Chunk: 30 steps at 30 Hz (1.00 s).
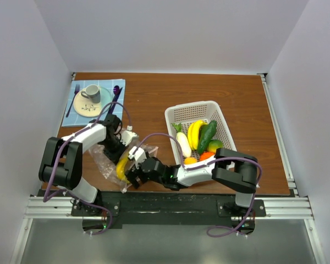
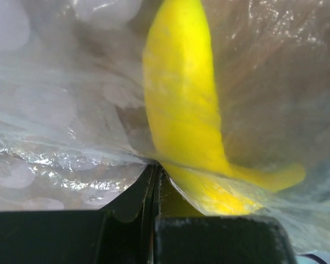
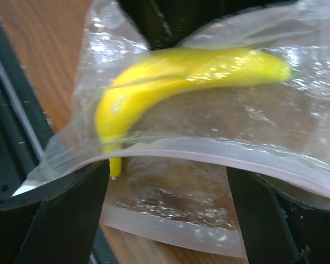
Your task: Open the zip-top bag and remove the fake food
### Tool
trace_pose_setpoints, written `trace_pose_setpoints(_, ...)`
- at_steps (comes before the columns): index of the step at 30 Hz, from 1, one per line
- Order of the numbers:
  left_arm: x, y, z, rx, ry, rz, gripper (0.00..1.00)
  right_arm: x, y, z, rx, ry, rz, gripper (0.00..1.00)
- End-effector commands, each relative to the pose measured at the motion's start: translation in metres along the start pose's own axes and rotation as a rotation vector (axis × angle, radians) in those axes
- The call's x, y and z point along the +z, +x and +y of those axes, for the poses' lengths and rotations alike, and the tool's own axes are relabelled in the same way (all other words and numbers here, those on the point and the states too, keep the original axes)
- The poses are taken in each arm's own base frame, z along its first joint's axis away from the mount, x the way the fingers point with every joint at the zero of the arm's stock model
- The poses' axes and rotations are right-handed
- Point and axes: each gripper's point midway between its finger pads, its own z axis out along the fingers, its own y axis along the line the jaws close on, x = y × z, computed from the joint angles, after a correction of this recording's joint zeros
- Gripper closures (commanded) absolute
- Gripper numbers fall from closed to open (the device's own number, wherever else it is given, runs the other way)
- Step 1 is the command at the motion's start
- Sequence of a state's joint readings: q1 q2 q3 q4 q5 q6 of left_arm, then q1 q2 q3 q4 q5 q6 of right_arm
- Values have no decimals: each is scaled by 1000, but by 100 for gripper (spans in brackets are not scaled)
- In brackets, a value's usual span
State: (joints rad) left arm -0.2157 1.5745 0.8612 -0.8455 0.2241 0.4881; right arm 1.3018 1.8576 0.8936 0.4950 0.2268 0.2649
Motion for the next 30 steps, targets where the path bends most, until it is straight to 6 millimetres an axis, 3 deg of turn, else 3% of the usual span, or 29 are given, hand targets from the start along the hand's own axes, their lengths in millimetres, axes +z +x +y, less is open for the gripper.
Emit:
trace_pose_setpoints(1,1,-11,4,-9,-25,-41,100,3,-40,31,58,-123,-93,9)
trace_pose_setpoints(7,-1,-9,10,-27,-75,-28,100,9,-35,50,123,-213,-93,8)
trace_pose_setpoints(13,1,-6,10,-27,-84,-15,100,25,-23,49,115,-155,-44,1)
trace_pose_setpoints(19,0,-5,2,-15,-66,-5,100,39,-14,33,78,-32,-34,2)
trace_pose_setpoints(25,2,3,-11,12,-10,13,100,36,-16,2,39,145,-49,2)
trace_pose_setpoints(30,1,4,-11,18,-13,17,100,30,-11,-19,6,250,-29,9)
